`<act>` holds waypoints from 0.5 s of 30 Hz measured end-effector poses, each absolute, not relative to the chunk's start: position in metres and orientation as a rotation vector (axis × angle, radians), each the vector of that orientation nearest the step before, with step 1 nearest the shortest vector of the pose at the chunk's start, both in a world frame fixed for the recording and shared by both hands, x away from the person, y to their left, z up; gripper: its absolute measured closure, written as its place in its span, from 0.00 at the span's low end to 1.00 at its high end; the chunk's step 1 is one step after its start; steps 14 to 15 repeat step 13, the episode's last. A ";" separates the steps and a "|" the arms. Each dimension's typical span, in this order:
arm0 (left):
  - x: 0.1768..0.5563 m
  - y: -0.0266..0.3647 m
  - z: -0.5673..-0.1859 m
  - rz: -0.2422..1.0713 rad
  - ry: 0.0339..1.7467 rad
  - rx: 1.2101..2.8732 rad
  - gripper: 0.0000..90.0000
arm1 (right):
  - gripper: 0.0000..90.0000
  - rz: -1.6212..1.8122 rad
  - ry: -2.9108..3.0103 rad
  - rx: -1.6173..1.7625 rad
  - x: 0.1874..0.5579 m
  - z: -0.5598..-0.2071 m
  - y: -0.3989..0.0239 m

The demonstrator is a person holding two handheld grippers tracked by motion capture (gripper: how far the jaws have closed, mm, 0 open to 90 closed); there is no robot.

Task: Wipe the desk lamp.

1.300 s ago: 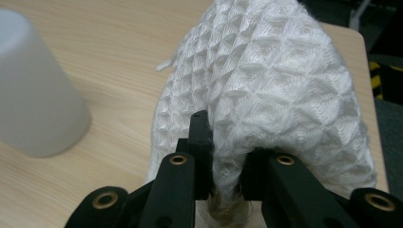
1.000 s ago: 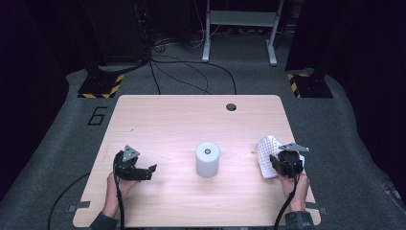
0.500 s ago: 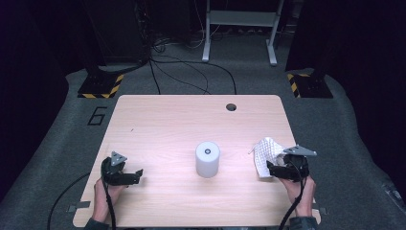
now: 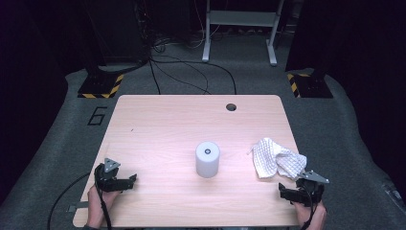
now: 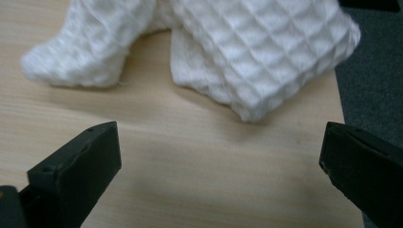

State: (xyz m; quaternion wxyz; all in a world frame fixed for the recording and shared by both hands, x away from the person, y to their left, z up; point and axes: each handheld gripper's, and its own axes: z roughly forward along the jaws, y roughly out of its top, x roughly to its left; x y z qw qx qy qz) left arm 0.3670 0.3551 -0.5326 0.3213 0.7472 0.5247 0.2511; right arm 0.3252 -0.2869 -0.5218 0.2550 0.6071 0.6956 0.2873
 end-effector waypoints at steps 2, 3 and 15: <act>0.368 0.357 -0.533 0.633 1.392 1.962 0.00 | 0.00 0.775 1.897 1.673 0.324 -0.528 -0.289; 0.369 0.358 -0.533 0.609 1.397 1.962 0.00 | 0.00 0.786 1.894 1.660 0.324 -0.528 -0.290; 0.369 0.357 -0.533 0.605 1.397 1.954 0.00 | 0.00 0.806 1.902 1.637 0.324 -0.530 -0.291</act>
